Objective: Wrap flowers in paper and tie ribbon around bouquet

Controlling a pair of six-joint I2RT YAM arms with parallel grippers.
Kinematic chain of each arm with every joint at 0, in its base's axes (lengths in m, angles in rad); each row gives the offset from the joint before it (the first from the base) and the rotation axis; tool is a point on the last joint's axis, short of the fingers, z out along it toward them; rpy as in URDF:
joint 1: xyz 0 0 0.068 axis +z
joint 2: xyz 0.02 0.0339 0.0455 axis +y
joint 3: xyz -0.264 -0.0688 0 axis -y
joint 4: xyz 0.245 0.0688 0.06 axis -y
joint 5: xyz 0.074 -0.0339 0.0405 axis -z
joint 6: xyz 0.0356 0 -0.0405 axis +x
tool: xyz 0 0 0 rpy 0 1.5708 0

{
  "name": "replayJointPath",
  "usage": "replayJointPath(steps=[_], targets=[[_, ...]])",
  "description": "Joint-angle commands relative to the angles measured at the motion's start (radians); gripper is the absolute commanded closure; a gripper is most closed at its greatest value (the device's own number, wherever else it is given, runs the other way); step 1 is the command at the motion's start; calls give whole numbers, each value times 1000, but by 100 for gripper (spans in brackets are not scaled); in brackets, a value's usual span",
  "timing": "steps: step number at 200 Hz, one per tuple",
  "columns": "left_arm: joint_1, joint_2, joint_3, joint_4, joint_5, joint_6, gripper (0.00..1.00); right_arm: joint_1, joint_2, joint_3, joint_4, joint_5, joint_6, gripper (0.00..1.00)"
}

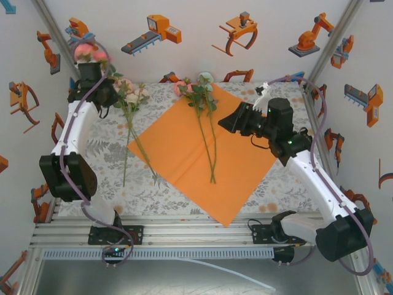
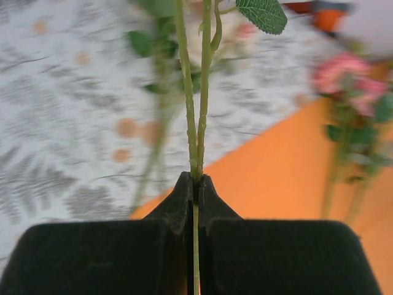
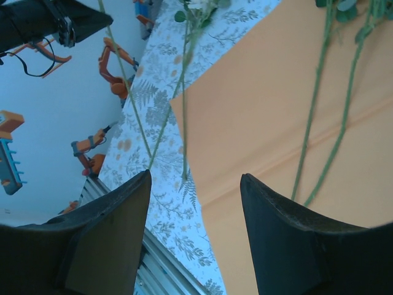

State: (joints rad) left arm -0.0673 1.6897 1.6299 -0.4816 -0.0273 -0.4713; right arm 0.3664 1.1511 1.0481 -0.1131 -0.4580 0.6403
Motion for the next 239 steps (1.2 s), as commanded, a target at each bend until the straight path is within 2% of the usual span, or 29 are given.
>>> replayJointPath(steps=[1, 25, 41, 67, 88, 106, 122, 150, 192, 224, 239], targets=[[-133, 24, 16, 78, 92, -149, 100, 5, -12, -4, 48, -25, 10, 45], [-280, 116, 77, 134, 81, -222, 100, 6, -40, -22, 26, -3, 8, 45], [-369, 220, 173, 142, 83, -209, 100, 5, -62, -35, 12, 15, 7, 45], [-492, 431, 425, 113, 90, -172, 100, 5, -99, -50, -18, 40, 2, 45], [-562, 639, 703, 6, 65, -148, 100, 6, -125, -56, -39, 57, 1, 45], [-578, 793, 903, -53, 38, -209, 100, 5, -148, -57, -68, 74, -5, 45], [-582, 878, 977, -13, 48, -242, 100, 5, -171, -58, -95, 90, -16, 45], [-594, 962, 992, 76, 146, -175, 100, 5, -201, -61, -128, 115, -29, 44], [-584, 1011, 987, -48, 161, -57, 100, 5, -205, -58, -145, 122, -29, 45], [-563, 1046, 1005, -111, 193, -43, 100, 5, -197, -55, -144, 124, -27, 44], [-562, 1043, 1002, -117, 193, -26, 90, 5, -194, -54, -143, 124, -26, 45]])
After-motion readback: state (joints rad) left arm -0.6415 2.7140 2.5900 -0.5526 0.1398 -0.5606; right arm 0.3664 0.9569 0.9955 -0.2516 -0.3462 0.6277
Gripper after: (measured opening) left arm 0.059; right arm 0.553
